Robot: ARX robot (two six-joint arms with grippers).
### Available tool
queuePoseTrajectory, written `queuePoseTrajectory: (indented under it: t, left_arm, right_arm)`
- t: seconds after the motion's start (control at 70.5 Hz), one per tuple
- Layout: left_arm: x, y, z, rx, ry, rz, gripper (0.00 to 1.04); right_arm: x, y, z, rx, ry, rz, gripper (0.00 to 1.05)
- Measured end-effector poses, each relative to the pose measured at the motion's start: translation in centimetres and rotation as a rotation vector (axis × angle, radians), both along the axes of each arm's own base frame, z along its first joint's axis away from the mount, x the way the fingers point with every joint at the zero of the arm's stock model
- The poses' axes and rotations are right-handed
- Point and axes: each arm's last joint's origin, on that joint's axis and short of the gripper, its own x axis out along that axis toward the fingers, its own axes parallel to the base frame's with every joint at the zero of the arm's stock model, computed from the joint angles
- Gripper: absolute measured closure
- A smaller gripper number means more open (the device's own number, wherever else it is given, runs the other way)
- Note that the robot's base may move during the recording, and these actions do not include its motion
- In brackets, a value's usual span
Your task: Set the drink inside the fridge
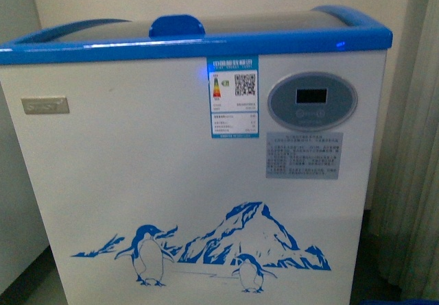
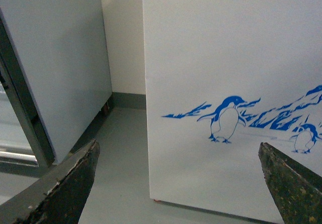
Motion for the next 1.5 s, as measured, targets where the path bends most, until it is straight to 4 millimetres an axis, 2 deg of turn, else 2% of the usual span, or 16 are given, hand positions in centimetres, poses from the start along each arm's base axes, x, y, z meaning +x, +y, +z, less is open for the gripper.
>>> queuePoseTrajectory:
  t: [0.652,0.808,0.907,1.007,1.035,1.049,1.063,1.106,1.12,1.163,1.233,1.319,1.503]
  left_arm:
    - [0.0,0.0,0.0,0.0,0.0,0.0,0.08]
    - [1.0,-0.4,-0.4,-0.157,0.248,0.039,0.08]
    - [3.1,-0.5,-0.3,-0.166,0.284,-0.023,0.08]
    - [6.6,-0.1,1.4,-0.123,0.24,-0.082,0.08]
    - [8.3,0.0,2.4,-0.094,0.21,-0.107,0.08]
    - [8.6,0.0,2.6,-0.089,0.206,-0.112,0.08]
    - [10.0,0.0,3.4,-0.069,0.183,-0.133,0.08]
    - [11.4,-0.1,4.1,-0.031,0.161,-0.169,0.08]
    - [12.8,-0.2,4.8,0.004,0.143,-0.2,0.08]
    - [14.5,-0.4,5.5,0.043,0.125,-0.238,0.08]
    - [18.2,-1.3,6.9,0.168,0.093,-0.329,0.08]
    - [21.6,-2.6,8.1,0.346,0.056,-0.446,0.08]
    - [26.0,-6.1,9.0,0.703,-0.007,-0.653,0.08]
  right_arm:
    - [0.0,0.0,0.1,0.0,-0.002,0.002,0.63]
    - [0.0,0.0,0.1,0.0,-0.002,0.001,0.63]
    - [0.0,0.0,0.1,0.0,-0.002,0.003,0.63]
    - [0.0,0.0,0.1,0.0,-0.002,0.002,0.63]
    - [0.0,0.0,0.1,0.0,-0.002,0.002,0.63]
    - [0.0,0.0,0.1,0.0,-0.002,0.002,0.63]
    - [0.0,0.0,0.1,0.0,-0.002,0.002,0.63]
    - [0.0,0.0,0.1,0.0,-0.002,0.001,0.63]
    - [0.0,0.0,0.1,0.0,-0.002,0.001,0.63]
    - [0.0,0.0,0.1,0.0,-0.002,0.001,0.63]
    - [0.0,0.0,0.1,0.0,-0.002,0.002,0.63]
    - [0.0,0.0,0.1,0.0,-0.002,0.002,0.63]
    - [0.0,0.0,0.1,0.0,-0.002,0.002,0.63]
